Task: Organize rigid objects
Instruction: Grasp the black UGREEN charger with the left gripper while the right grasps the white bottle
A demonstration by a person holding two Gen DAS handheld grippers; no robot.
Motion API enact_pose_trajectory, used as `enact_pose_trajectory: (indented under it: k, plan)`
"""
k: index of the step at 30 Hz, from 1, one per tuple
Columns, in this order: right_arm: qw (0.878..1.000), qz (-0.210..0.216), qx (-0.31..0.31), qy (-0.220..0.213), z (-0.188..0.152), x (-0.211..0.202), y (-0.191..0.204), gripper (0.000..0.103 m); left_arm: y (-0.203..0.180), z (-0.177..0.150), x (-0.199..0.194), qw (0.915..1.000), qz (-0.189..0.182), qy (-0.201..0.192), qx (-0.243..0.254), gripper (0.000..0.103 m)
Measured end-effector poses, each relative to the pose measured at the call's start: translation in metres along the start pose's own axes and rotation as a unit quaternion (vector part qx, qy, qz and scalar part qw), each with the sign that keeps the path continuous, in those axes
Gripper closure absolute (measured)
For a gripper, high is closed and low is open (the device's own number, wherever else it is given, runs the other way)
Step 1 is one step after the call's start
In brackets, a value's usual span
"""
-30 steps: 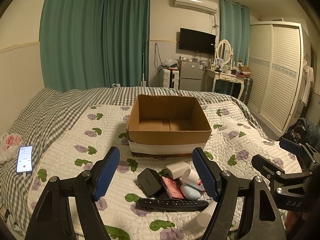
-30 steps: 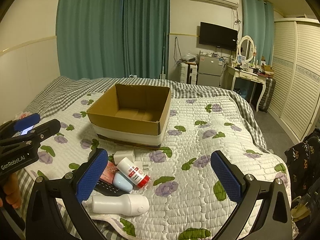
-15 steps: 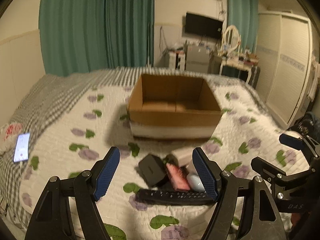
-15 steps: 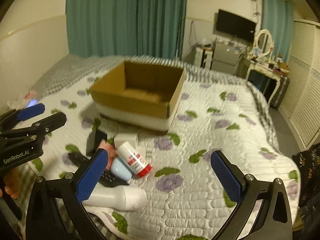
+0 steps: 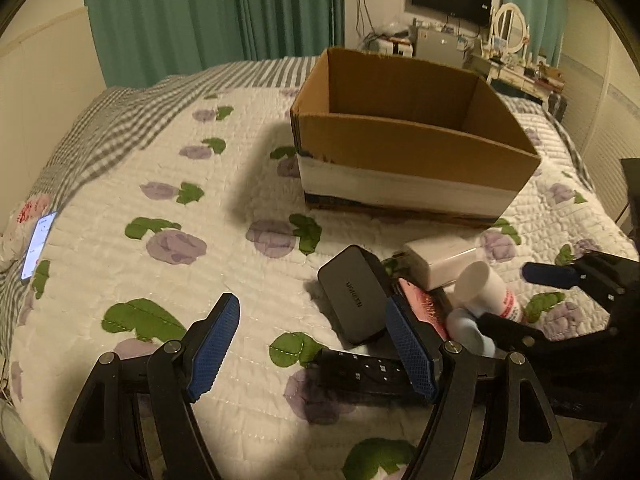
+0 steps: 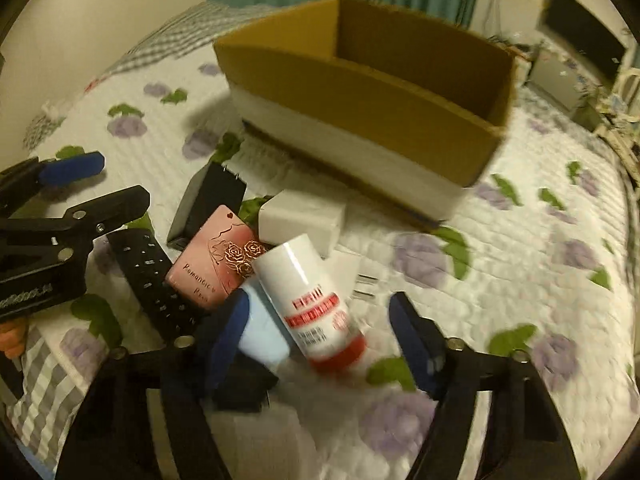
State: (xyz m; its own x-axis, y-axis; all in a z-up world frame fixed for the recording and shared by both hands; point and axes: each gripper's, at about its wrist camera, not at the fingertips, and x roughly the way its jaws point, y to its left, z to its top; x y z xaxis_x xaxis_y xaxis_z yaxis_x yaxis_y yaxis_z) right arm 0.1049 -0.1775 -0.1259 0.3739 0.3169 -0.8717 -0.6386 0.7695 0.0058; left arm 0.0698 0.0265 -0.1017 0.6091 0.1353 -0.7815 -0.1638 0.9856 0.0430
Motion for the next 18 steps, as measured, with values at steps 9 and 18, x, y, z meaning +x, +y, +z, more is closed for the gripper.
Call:
enact_pose_trajectory:
  k: [9, 18]
  plan:
    - [0.998, 0.058, 0.024, -0.01, 0.003, 0.004, -0.016, 0.065, -0.014, 0.011, 0.033, 0.9988, 0.012, 0.048, 0.0, 0.025]
    - [0.994, 0.068, 0.056, -0.064, -0.002, -0.029, -0.037, 0.066, -0.02, 0.021, 0.063, 0.9943, -0.028, 0.095, -0.04, 0.027]
